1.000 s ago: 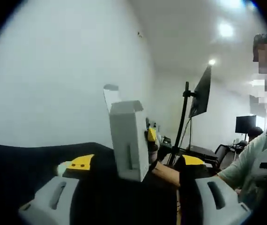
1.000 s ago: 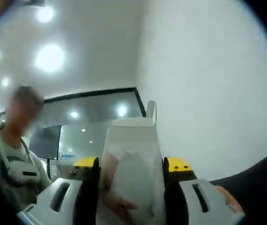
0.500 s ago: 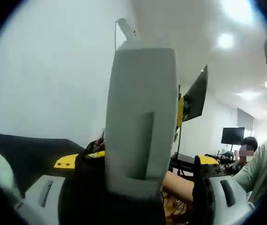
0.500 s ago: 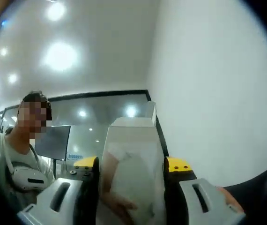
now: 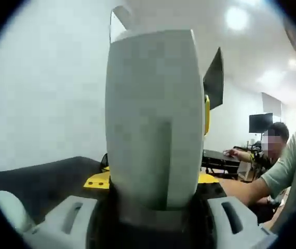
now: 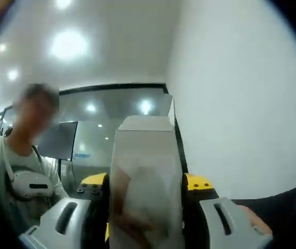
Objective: Assemble the cup parts correctly, then place the assembled cup into the box.
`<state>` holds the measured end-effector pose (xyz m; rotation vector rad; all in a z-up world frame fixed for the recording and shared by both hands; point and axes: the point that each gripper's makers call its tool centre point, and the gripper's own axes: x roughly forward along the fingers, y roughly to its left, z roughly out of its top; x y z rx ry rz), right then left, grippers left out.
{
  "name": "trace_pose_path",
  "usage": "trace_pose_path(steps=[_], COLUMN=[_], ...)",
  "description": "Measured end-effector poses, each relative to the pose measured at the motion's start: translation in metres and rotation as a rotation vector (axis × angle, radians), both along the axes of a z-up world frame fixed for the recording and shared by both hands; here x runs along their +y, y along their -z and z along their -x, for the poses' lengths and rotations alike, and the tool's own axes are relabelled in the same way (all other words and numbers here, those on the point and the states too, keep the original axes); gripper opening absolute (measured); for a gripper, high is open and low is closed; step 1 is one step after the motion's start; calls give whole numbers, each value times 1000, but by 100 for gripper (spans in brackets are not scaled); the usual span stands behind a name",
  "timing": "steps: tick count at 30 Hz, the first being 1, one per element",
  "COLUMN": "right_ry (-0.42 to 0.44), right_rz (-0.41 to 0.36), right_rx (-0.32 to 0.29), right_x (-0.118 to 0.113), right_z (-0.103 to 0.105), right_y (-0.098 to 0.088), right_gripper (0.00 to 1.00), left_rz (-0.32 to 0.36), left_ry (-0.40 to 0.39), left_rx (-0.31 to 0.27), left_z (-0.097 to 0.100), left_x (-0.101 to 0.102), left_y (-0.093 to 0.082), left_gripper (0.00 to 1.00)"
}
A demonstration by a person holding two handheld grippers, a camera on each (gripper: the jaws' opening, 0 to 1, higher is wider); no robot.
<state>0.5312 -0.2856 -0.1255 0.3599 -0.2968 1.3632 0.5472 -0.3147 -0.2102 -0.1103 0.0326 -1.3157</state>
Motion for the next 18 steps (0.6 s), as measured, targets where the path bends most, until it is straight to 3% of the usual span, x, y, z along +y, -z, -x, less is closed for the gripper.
trace_pose_path(steps=[3,6,9,10,13,18], right_ry=[18,10,-39,-69,-46,-10], right_rz=[94,202,293,322,435,459], right_rx=[-15,-30,-52,-54,-56,-50], right_x=[3,4,9,11,17,16], right_z=[-2,-2,7,12,8,1], right_y=[0,2,5,9,28,40], right_gripper=[54,61,66,66,66,60], left_rz=[-30,-111,-131,-135,-163,-195], left_ry=[-10,-32,-22,-23,-16,-29], left_rx=[-28,-78,-66,-64,-72,-93], left_z=[-4,-6,-3,-3,-3,-8], left_x=[7,11,12,12,11,10], left_y=[4,18,31,33,45,54], left_gripper=[52,52,52,52,52,52])
